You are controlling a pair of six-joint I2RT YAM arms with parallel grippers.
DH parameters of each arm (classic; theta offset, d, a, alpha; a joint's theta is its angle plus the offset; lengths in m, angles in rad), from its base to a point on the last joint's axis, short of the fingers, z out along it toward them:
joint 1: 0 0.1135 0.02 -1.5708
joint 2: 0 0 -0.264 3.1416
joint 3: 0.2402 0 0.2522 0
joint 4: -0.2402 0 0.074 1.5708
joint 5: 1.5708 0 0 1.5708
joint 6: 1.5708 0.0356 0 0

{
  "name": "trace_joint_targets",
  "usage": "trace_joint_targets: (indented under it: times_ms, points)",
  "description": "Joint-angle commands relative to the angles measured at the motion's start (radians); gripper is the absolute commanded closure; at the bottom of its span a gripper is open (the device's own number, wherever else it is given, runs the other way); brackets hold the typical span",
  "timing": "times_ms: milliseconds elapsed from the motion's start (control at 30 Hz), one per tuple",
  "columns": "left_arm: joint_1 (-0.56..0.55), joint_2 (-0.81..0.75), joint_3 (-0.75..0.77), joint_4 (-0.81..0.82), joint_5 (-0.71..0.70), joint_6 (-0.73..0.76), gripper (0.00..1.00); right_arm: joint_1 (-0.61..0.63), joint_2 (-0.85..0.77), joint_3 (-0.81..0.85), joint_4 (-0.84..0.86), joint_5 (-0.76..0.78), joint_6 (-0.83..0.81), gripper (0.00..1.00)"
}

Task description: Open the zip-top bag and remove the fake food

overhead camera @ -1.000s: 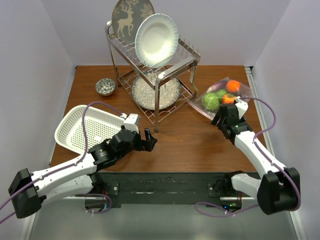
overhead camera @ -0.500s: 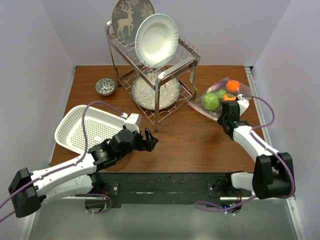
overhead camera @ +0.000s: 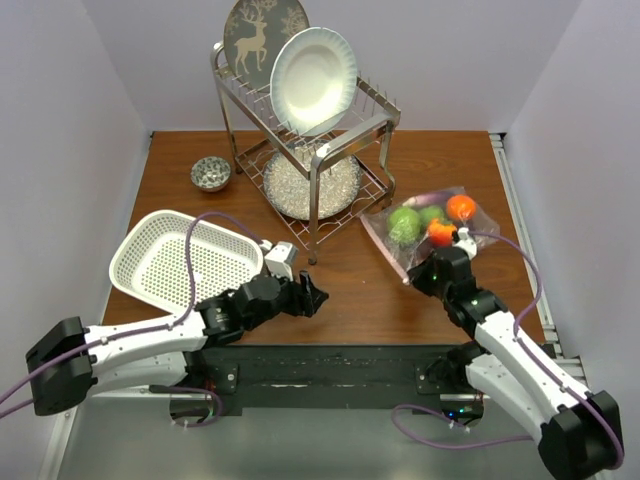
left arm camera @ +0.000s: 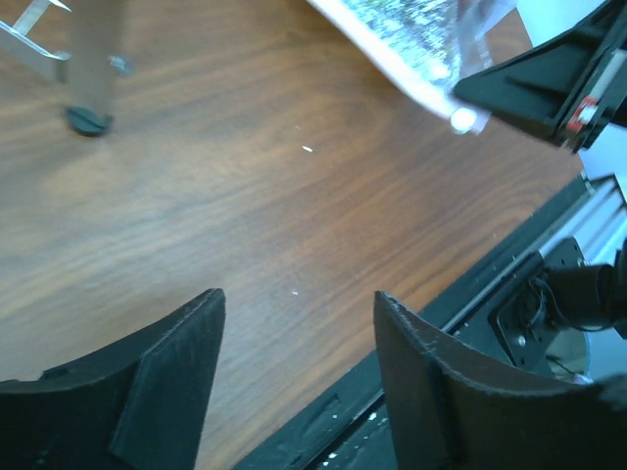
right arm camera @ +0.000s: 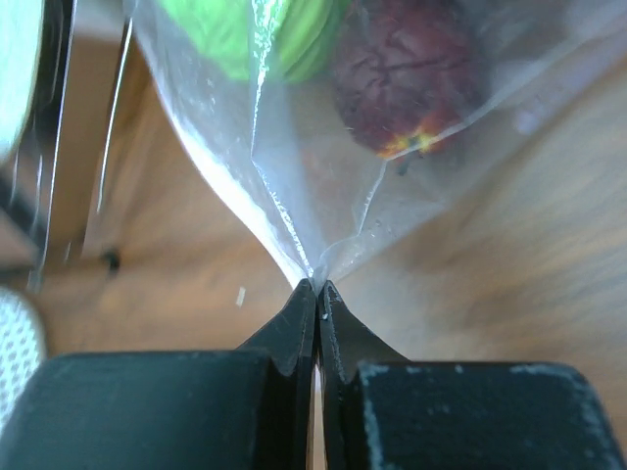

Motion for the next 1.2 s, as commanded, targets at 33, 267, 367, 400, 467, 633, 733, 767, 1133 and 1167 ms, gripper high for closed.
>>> trace_joint_targets:
  times_ms: [33,267,367,400,467,633,733,767,1133,1167]
  points:
    - [-0.071,0.085,0.001,0.181,-0.002,-0.039,0.37,0.141,-0.075,-0.052,-0.053,-0.055,0.173,1.0]
    - [-0.15,0.221,0.021,0.299,-0.003,-0.046,0.46,0.394,0.038,-0.028,0.029,-0.052,0.268,0.95]
    - [-0.173,0.27,0.036,0.331,-0.01,-0.051,0.48,0.475,0.131,0.024,0.034,-0.041,0.253,0.81]
    - [-0.176,0.281,0.038,0.349,-0.007,-0.052,0.49,0.486,0.147,0.032,0.034,-0.042,0.247,0.8]
    - [-0.18,0.312,0.041,0.368,0.003,-0.068,0.51,0.486,0.167,0.035,0.042,-0.055,0.239,0.77]
    - [-0.188,0.358,0.03,0.435,0.021,-0.109,0.55,0.488,0.161,0.023,0.045,-0.069,0.236,0.74]
    - [-0.188,0.391,0.019,0.472,0.029,-0.129,0.55,0.486,0.158,0.017,0.04,-0.073,0.239,0.83]
    - [-0.188,0.399,0.015,0.486,0.03,-0.14,0.55,0.488,0.156,0.015,0.036,-0.072,0.239,0.85]
    - [-0.188,0.459,-0.019,0.603,0.049,-0.223,0.48,0.486,0.093,-0.003,0.023,-0.085,0.294,1.0]
    - [-0.188,0.456,-0.027,0.615,0.044,-0.239,0.48,0.486,0.095,-0.003,0.031,-0.09,0.299,1.0]
